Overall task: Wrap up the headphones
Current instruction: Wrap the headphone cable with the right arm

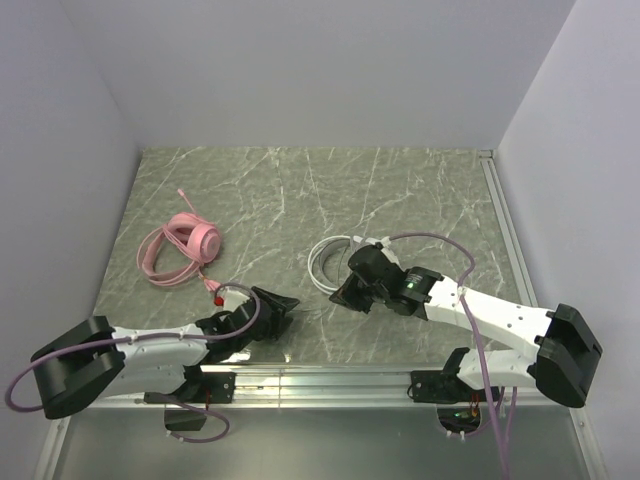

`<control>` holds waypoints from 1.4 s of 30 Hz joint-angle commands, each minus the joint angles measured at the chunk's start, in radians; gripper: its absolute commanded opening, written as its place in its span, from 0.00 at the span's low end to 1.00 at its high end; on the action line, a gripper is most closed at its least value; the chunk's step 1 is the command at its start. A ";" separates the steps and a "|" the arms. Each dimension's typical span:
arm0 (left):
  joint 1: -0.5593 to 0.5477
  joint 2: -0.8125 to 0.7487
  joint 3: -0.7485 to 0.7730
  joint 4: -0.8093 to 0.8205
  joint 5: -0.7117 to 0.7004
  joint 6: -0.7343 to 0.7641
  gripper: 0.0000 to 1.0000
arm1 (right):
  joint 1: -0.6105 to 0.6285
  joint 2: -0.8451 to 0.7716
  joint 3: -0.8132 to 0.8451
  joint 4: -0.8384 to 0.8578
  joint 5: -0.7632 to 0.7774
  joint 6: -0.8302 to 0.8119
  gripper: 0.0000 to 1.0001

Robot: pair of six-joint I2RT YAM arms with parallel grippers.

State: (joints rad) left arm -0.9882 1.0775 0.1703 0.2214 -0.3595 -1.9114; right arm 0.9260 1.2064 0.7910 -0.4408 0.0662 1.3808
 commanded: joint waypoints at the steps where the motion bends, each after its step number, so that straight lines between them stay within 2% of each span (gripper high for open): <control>1: -0.018 0.064 0.032 0.032 -0.047 -0.170 0.62 | -0.010 -0.039 -0.007 0.047 0.004 0.014 0.00; 8: -0.021 0.159 0.066 0.026 -0.117 -0.201 0.53 | -0.010 -0.039 -0.022 0.066 -0.023 0.017 0.00; 9: -0.021 0.165 0.086 0.009 -0.137 -0.193 0.46 | -0.010 -0.039 -0.024 0.068 -0.026 0.015 0.00; 13: -0.029 0.197 0.164 -0.141 -0.252 -0.173 0.36 | -0.010 -0.039 -0.030 0.074 -0.034 0.017 0.00; 16: -0.038 0.214 0.179 -0.152 -0.298 -0.156 0.30 | -0.009 -0.042 -0.032 0.070 -0.032 0.018 0.00; 17: -0.043 0.216 0.189 -0.158 -0.332 -0.152 0.26 | -0.010 -0.041 -0.033 0.067 -0.032 0.018 0.00; 18: -0.053 0.222 0.193 -0.171 -0.347 -0.143 0.17 | -0.010 -0.045 -0.035 0.068 -0.032 0.021 0.00; 23: -0.095 0.225 0.222 -0.198 -0.452 -0.104 0.12 | -0.012 -0.054 -0.052 0.077 -0.032 0.034 0.00; 26: -0.132 0.219 0.239 -0.215 -0.536 -0.080 0.01 | -0.012 -0.056 -0.049 0.068 -0.031 0.035 0.00; 30: -0.165 0.205 0.261 -0.218 -0.617 -0.031 0.00 | -0.024 -0.053 -0.052 0.068 -0.043 0.040 0.00; 37: -0.221 0.254 0.357 -0.241 -0.754 0.150 0.00 | -0.071 -0.057 -0.079 0.103 -0.063 0.072 0.00; 42: -0.247 0.306 0.420 -0.170 -0.760 0.281 0.00 | -0.101 -0.045 -0.069 0.119 -0.063 0.099 0.00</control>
State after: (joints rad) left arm -1.2198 1.3636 0.5400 0.0017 -1.0554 -1.7538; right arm 0.8463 1.1763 0.7124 -0.3653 -0.0032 1.4509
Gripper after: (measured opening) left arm 0.021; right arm 0.010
